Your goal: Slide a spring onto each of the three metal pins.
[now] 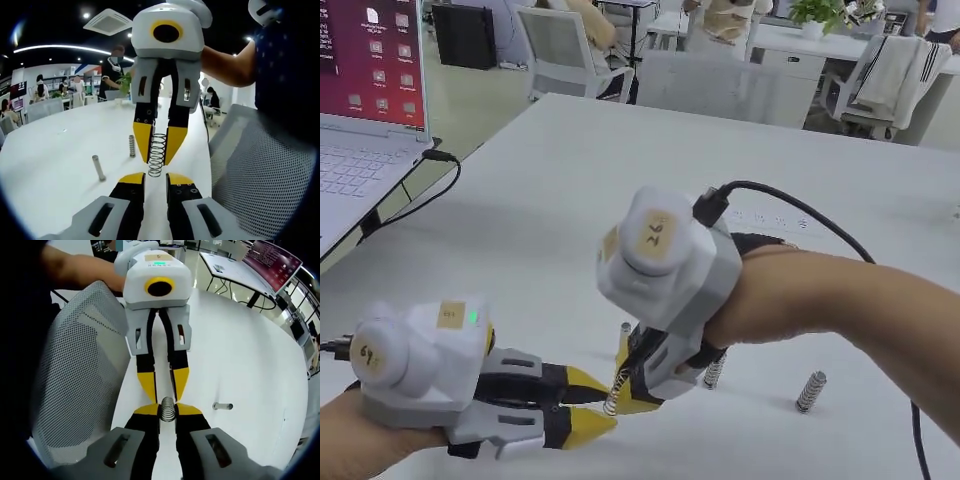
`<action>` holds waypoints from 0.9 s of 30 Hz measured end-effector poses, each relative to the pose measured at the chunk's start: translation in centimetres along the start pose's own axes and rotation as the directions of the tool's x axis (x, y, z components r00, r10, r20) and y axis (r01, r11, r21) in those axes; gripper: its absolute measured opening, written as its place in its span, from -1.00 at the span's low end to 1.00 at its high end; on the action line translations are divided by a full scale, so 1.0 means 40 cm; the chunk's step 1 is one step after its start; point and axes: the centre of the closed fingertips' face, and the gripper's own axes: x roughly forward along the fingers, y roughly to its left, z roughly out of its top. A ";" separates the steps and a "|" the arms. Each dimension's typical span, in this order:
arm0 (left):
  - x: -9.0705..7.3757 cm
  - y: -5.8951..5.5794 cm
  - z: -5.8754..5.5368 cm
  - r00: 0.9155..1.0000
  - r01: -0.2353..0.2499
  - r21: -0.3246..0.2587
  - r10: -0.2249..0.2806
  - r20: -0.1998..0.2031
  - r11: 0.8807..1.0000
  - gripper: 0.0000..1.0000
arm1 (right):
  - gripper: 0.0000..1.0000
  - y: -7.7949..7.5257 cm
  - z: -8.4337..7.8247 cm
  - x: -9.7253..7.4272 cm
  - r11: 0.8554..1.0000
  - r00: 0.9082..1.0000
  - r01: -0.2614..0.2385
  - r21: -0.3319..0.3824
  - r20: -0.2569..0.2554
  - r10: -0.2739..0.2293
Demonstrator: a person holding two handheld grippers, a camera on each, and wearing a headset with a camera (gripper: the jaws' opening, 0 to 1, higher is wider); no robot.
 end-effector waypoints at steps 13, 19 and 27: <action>-0.006 0.032 -0.013 0.998 -0.068 -0.015 0.068 -0.013 0.998 -0.38 | -0.83 -0.005 -0.020 -0.007 1.000 1.000 0.007 0.011 -0.017 -0.007; -0.016 0.045 -0.019 0.994 -0.105 -0.038 0.105 -0.011 0.994 -0.09 | -0.83 -0.007 -0.021 -0.012 1.000 1.000 0.010 0.014 -0.016 -0.010; -0.025 0.054 -0.022 0.991 -0.135 -0.062 0.135 -0.010 0.989 0.19 | -0.83 -0.010 -0.022 -0.017 1.000 1.000 0.015 0.014 -0.017 -0.015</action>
